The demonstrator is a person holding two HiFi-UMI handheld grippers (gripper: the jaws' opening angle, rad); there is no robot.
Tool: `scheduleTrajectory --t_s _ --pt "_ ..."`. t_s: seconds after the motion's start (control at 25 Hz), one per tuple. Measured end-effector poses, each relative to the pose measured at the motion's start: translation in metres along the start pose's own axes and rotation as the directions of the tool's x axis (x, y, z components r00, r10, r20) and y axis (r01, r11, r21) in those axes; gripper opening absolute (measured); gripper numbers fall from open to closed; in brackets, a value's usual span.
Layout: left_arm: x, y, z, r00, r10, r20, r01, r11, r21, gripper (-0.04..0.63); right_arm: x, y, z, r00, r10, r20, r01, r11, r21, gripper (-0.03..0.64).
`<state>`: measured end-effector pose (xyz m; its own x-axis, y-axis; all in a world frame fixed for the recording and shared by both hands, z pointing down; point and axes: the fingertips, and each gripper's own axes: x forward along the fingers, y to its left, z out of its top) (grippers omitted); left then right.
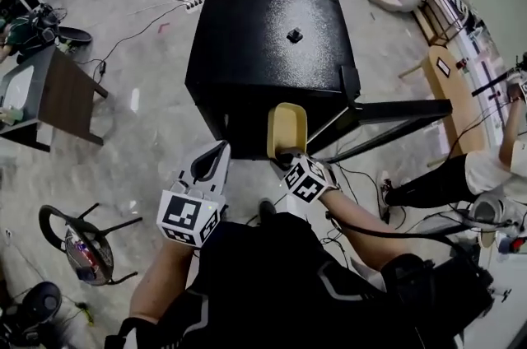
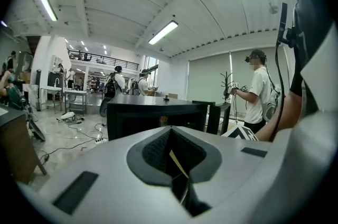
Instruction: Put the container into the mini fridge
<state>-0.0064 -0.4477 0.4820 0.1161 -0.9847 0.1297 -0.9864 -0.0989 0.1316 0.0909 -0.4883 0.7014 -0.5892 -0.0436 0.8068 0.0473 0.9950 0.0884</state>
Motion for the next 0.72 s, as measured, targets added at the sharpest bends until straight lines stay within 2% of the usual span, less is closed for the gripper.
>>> scheduleTrajectory --t_s 0.24,0.4,0.56,0.72 --pt "-0.019 0.008 -0.006 0.99 0.139 0.01 -0.139 0.99 -0.012 0.008 0.03 -0.013 -0.012 0.998 0.035 -0.061 -0.039 0.996 -0.078 0.023" --pt "-0.031 0.009 -0.008 0.979 0.205 0.021 -0.205 0.979 -0.017 0.008 0.051 -0.022 -0.016 0.994 0.038 -0.099 -0.05 0.992 -0.117 0.025" --pt "-0.045 0.012 -0.014 0.961 0.277 0.013 -0.276 0.96 -0.036 0.008 0.069 -0.032 -0.014 0.994 0.035 -0.106 -0.049 0.99 -0.132 0.023" --pt "-0.053 0.014 -0.024 0.947 0.321 -0.016 -0.322 0.946 -0.034 0.008 0.085 -0.047 -0.013 0.994 0.037 -0.1 -0.046 0.994 -0.099 0.025"
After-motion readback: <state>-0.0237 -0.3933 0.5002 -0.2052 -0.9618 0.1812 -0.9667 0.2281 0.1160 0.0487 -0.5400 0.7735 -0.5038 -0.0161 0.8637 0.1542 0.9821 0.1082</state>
